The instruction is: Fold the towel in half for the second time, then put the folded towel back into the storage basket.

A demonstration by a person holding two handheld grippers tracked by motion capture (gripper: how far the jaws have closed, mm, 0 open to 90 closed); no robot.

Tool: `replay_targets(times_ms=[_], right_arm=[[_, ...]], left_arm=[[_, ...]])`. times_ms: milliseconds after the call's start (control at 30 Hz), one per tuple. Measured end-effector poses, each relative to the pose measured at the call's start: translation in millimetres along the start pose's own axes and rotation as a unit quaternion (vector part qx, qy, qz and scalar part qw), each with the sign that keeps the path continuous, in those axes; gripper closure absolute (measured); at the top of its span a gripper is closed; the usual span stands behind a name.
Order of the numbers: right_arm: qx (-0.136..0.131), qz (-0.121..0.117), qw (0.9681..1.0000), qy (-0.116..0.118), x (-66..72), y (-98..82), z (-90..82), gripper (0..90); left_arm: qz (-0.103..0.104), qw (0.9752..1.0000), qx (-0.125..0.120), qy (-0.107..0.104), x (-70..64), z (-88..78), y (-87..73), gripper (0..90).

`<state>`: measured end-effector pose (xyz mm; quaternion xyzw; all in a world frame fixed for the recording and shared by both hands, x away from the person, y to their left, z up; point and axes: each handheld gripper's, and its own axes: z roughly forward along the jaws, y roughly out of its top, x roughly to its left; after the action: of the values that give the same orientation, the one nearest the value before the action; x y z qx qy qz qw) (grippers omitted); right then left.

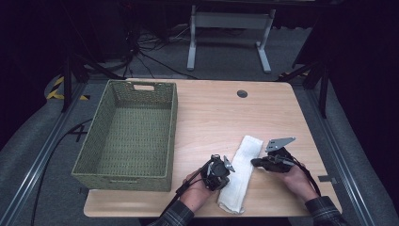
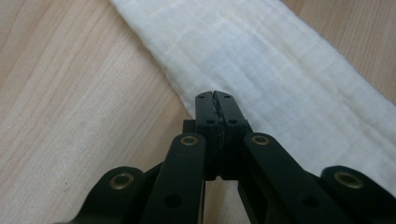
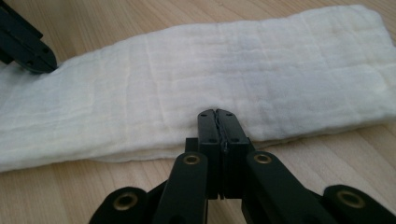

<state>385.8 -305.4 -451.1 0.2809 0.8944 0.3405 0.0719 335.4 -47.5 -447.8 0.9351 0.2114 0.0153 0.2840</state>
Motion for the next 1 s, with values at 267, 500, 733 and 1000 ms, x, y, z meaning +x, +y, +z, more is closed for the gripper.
replay_targets(times_ms=[267,500,733,1000], right_arm=[[-0.003,-0.011,0.9999,0.003,-0.6,13.0,12.1,89.7],[-0.003,-0.016,0.9998,0.007,-1.4,18.2,17.0,89.6],[-0.005,-0.015,0.9998,0.01,-2.4,18.1,17.4,89.6],[-0.03,-0.004,0.9994,0.015,-6.9,17.7,3.7,78.3]], left_arm=[[0.012,0.9997,0.001,-0.02,-11.3,0.8,-1.6,89.5],[0.013,0.9995,-0.006,-0.027,-17.1,3.3,-1.2,89.5],[0.007,0.999,-0.019,-0.039,-17.4,5.6,-1.4,89.2],[0.003,0.9992,-0.032,-0.025,-5.3,-4.2,-5.6,72.9]])
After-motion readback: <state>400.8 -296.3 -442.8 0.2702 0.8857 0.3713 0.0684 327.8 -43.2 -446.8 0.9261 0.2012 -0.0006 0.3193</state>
